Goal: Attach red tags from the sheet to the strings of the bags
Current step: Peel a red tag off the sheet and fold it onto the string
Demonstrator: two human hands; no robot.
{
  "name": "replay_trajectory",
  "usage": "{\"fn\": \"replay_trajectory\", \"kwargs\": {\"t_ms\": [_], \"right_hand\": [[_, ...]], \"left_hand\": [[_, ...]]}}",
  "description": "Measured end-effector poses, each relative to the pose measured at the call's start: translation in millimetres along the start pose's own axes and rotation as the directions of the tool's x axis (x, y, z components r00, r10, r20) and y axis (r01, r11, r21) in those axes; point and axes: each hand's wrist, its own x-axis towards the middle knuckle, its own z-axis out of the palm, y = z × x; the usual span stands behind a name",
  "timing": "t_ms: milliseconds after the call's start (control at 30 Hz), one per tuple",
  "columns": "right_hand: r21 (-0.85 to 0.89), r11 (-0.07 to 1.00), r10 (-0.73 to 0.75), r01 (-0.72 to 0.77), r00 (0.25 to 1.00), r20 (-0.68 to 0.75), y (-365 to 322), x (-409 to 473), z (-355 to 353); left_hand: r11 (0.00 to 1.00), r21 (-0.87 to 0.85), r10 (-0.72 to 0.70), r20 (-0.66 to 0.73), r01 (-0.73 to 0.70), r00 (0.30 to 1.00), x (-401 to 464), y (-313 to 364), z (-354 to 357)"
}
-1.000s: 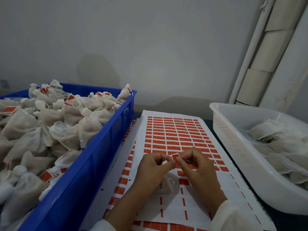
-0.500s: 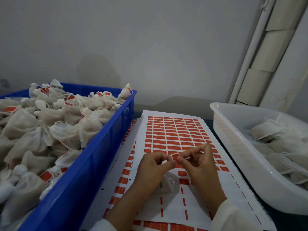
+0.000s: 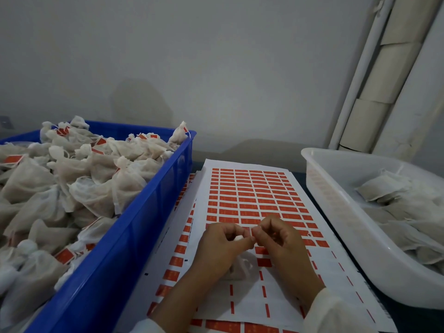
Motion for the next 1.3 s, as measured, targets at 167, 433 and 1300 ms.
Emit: {"fn": "replay_trajectory", "kwargs": {"t_ms": [167, 433, 1300], "right_hand": [[-0.033, 0.999, -0.019, 0.019, 1.000, -0.004, 0.8, 1.4, -1.6], [0.073, 0.997, 0.030, -0.030, 1.000, 0.001, 1.7, -0.2, 1.8], [0.135, 0.972, 0.207, -0.194, 0.974, -0.092, 5.2, 7.3, -6.2]], "left_hand": [[1.000, -0.003, 0.008, 0.034, -0.008, 0.999, -0.2, 1.2, -1.6], [0.998, -0.055, 0.007, 0.029, -0.005, 1.000, 1.7, 1.8, -3.2], [0.992, 0.119, 0.031, 0.021, -0.033, 0.999, 0.3, -3.6, -7.7]]}}
